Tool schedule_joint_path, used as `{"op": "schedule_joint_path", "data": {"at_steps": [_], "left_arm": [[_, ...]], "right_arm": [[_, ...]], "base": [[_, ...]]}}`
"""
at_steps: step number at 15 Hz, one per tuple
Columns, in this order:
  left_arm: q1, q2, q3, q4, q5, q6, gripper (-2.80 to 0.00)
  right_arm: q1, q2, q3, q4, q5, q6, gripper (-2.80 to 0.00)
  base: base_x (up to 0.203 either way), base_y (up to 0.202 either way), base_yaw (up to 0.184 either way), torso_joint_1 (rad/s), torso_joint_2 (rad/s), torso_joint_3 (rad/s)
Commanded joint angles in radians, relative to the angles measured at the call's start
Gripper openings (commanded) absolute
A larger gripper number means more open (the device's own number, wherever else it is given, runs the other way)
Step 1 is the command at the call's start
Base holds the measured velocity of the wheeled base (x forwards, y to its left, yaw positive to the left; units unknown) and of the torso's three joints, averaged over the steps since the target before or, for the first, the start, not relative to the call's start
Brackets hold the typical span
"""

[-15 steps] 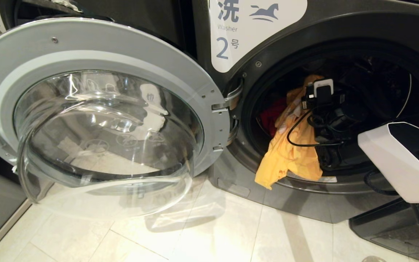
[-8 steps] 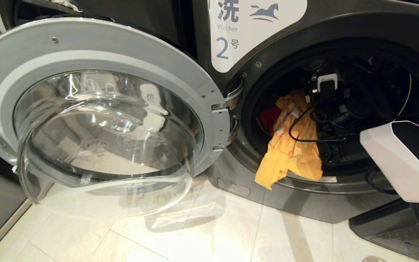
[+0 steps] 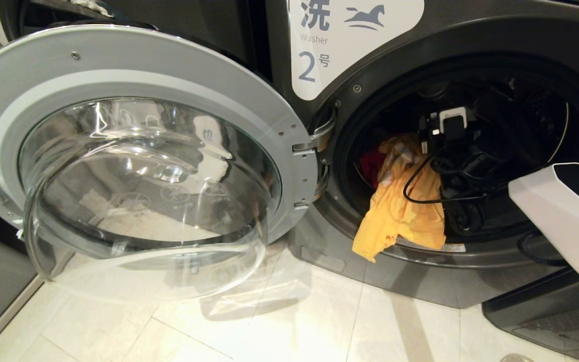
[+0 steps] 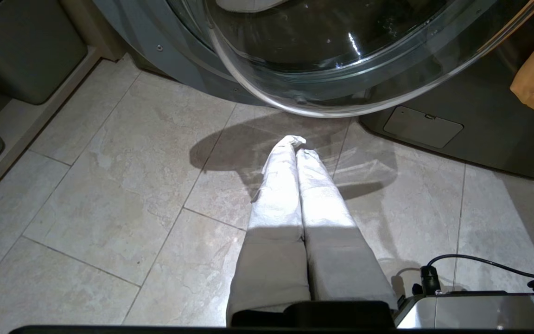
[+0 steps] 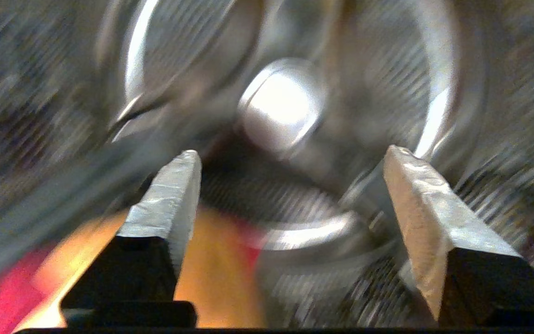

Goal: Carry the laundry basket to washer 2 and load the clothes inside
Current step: Place the clothes into the washing machine

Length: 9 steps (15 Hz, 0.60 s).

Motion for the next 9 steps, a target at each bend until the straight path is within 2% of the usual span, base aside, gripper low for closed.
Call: {"op": "schedule_joint_path", "data": {"at_steps": [1,4,6,9], "left_arm": [[0.000,0.000,0.000,0.000,0.000,0.000,-2.80],[0.000,0.000,0.000,0.000,0.000,0.000,-2.80],[0.000,0.000,0.000,0.000,0.000,0.000,-2.80],[0.000,0.000,0.000,0.000,0.000,0.000,-2.80]], "right_arm": [[0.028,-0.110,0.204,0.013,0.011,0.038,0.00],[0.094,-0.260,0.468,0.049,0.018,0.105,0.00],[0.167,-0.341,0.570,0.107,0.013,0.199,0.00],[0.191,-0.440,0.614,0.391,-0.001,0.329,0.00]], "base": [[0.000,0.000,0.000,0.000,0.00,0.000],[0.000,0.000,0.000,0.000,0.00,0.000],[0.000,0.000,0.000,0.000,0.00,0.000],[0.000,0.000,0.000,0.000,0.00,0.000]]}}
